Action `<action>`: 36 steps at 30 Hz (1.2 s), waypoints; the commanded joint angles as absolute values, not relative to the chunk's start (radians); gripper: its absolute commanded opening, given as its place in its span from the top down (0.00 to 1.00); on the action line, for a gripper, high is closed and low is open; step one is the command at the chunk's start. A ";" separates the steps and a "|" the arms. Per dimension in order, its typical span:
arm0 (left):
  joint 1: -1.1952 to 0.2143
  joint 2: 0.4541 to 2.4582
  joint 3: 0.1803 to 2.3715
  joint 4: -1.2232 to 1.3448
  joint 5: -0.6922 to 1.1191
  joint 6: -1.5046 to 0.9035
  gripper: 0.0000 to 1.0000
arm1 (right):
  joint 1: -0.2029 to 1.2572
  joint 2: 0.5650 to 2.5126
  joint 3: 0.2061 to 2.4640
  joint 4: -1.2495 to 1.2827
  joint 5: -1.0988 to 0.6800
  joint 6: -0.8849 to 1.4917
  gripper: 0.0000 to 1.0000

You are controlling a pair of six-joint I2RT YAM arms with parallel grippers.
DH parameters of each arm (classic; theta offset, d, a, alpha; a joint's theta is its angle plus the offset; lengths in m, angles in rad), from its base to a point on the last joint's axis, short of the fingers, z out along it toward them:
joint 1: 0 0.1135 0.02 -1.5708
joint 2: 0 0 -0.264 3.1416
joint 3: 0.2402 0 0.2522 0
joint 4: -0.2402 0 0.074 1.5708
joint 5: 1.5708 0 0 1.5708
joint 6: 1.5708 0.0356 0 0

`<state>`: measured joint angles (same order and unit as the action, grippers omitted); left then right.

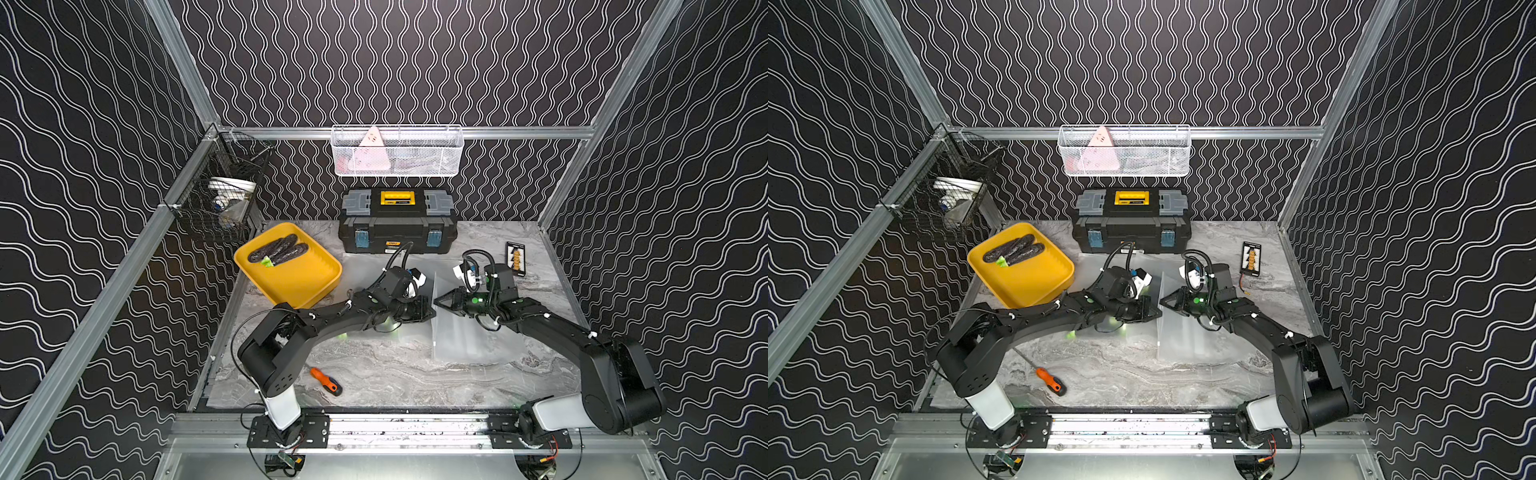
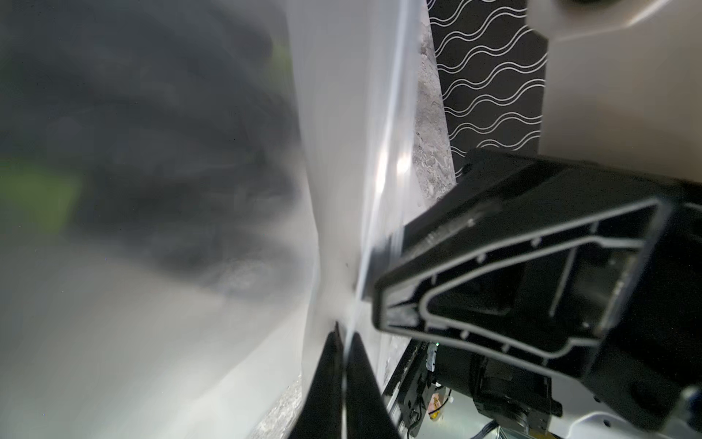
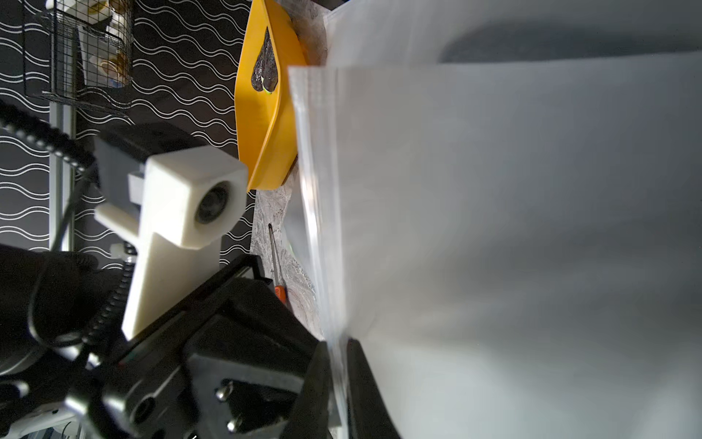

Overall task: Place the eggplant in a zip-top bag and seal the zipper
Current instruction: Open the zipper of the food storage bag at the center of the board.

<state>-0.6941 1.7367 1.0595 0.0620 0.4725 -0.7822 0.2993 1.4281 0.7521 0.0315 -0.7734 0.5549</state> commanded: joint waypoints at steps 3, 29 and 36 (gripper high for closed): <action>-0.693 1.741 1.069 0.057 0.457 -0.771 1.00 | 0.304 1.407 0.778 -0.130 -0.691 0.470 0.88; -0.726 1.707 1.078 0.031 0.418 -0.773 1.00 | 0.373 1.390 0.817 -0.318 -0.422 0.428 0.82; -0.743 1.715 1.093 0.015 0.408 -0.764 1.00 | 0.437 1.400 0.850 -0.370 -0.311 0.459 0.85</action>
<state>-0.7399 1.7161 1.0840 0.0120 0.4149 -0.7746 0.4149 1.3869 0.8272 -0.3294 -0.3874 0.4442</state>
